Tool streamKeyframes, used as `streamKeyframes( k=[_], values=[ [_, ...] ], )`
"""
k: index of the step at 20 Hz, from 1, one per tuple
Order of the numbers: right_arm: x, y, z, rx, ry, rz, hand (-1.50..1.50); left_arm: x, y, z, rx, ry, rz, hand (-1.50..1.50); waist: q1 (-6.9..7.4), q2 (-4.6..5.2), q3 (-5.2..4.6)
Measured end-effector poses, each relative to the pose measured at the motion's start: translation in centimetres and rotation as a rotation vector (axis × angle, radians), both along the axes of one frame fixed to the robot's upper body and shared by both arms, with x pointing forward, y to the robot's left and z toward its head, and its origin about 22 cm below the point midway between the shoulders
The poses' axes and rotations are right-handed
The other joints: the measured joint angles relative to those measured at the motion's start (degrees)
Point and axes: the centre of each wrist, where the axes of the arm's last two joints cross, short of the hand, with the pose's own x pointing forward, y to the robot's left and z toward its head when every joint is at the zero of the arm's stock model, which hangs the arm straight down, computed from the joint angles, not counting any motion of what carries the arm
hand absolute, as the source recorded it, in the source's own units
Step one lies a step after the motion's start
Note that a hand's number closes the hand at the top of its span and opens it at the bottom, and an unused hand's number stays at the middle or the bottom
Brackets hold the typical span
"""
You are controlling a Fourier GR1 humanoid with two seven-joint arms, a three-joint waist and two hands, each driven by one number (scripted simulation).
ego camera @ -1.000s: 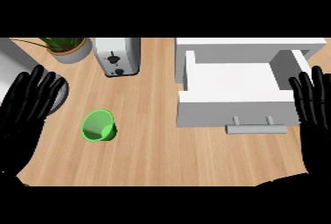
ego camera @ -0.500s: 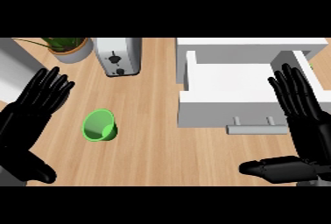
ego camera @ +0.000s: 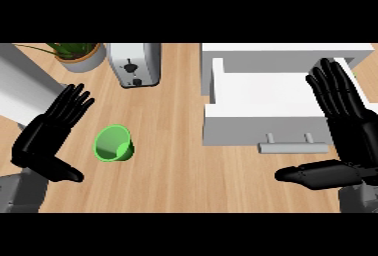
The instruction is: Pick up the cup, place it into the drawer and close the drawer
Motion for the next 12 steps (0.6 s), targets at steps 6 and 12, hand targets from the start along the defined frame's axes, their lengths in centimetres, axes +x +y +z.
streamKeyframes(
  k=[6, 12],
  values=[
    [0.6, 0.2, 0.0, -0.009, -0.017, 0.0, -1.5, 0.6, 0.8, -4.3, 0.052, 0.045, 0.045, -1.5, -0.06, 0.01, -0.01],
    [1.8, 0.4, 0.5, -0.008, -0.026, -0.008, -1.5, 0.6, 1.9, -8.3, 0.082, 0.086, 0.068, -1.5, -0.14, 0.05, -0.02]
  ],
)
